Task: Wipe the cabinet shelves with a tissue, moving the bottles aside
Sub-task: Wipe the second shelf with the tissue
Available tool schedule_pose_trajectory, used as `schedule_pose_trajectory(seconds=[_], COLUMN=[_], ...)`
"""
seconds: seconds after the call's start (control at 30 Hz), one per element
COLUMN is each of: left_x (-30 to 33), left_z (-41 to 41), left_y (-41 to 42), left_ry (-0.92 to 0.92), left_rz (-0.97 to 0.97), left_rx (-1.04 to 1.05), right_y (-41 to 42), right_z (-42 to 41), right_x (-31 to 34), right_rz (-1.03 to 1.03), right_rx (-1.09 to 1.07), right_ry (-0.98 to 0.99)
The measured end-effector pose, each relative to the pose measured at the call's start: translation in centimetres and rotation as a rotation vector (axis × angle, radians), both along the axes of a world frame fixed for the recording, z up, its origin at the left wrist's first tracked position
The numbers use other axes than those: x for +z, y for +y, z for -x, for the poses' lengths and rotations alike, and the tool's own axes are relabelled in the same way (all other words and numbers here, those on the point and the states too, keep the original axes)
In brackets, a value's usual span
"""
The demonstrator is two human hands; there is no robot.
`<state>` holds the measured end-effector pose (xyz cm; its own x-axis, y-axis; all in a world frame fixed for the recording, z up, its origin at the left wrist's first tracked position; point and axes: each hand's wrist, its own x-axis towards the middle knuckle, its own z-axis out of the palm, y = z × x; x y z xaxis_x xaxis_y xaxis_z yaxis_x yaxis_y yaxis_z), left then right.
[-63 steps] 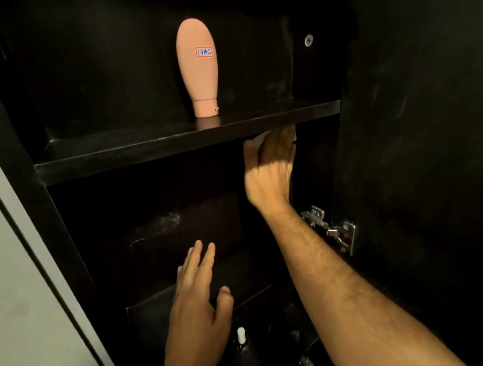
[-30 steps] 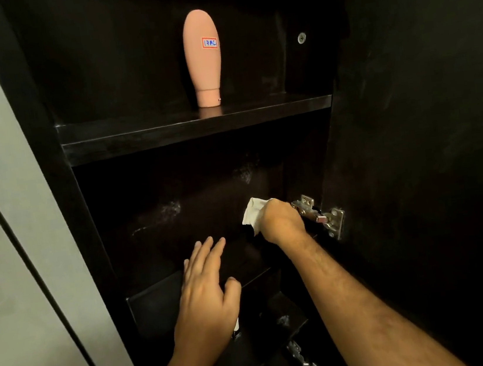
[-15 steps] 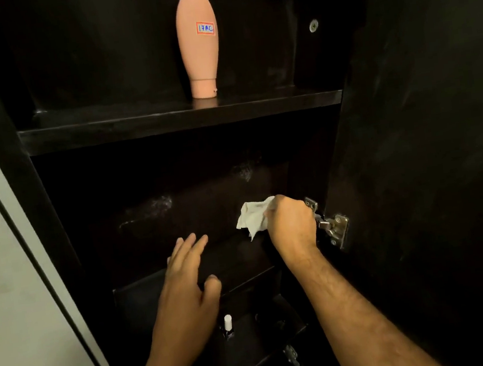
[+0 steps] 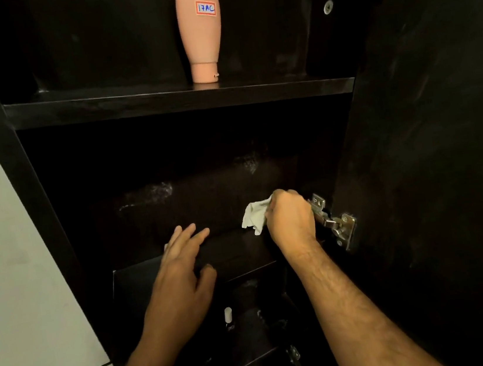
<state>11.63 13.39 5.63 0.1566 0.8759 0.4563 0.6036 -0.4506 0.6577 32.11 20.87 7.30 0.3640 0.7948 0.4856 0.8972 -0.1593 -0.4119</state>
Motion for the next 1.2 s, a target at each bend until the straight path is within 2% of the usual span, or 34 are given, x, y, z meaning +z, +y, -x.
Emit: schedule_pose_trajectory(seconds=[0.13,0.27,0.4,0.57,0.63,0.73,0.8,0.93,1.03,1.1,1.2], left_x=[-0.2,-0.1,-0.1,-0.1,-0.2,-0.2,-0.3,-0.4,-0.3,-0.3,-0.2], left_z=[0.1,0.1,0.2,0.3,0.2,0.1,0.1,0.3,0.3,0.3,0.3], left_y=[0.1,0.1,0.0,-0.1,0.0,0.2,0.2,0.2,0.1,0.0,-0.1], left_ry=[-0.011,-0.021,-0.013,-0.02,-0.018,-0.022,-0.013,0.004,0.007,-0.002,-0.015], left_rz=[-0.007,0.003,0.001,0.016,0.01,0.003,-0.003,-0.008,-0.012,-0.017,-0.009], left_rx=[0.0,0.01,0.0,0.003,0.002,-0.008,-0.012,-0.013,-0.016,-0.017,-0.015], right_y=[0.2,0.7,1.0,1.7,2.0,1.6,0.7,-0.1,0.4,1.1,1.9], right_z=[0.1,-0.2,-0.7,-1.8,-2.0,-1.6,-1.0,-0.3,-0.5,-0.9,-1.7], right_x=[-0.2,0.3,5.1,10.1,9.1,5.4,3.0,1.1,2.5,3.9,6.5], right_rz=[-0.034,-0.141,-0.332,-0.525,-0.478,-0.322,-0.192,0.079,0.112,0.02,-0.213], right_rx=[0.031,0.086,0.126,0.271,0.301,0.377,0.401,0.301,0.217,0.168,0.18], right_ry=[-0.006,0.236,0.347,0.335,0.287,0.346,0.288,0.089,0.062,0.184,0.555])
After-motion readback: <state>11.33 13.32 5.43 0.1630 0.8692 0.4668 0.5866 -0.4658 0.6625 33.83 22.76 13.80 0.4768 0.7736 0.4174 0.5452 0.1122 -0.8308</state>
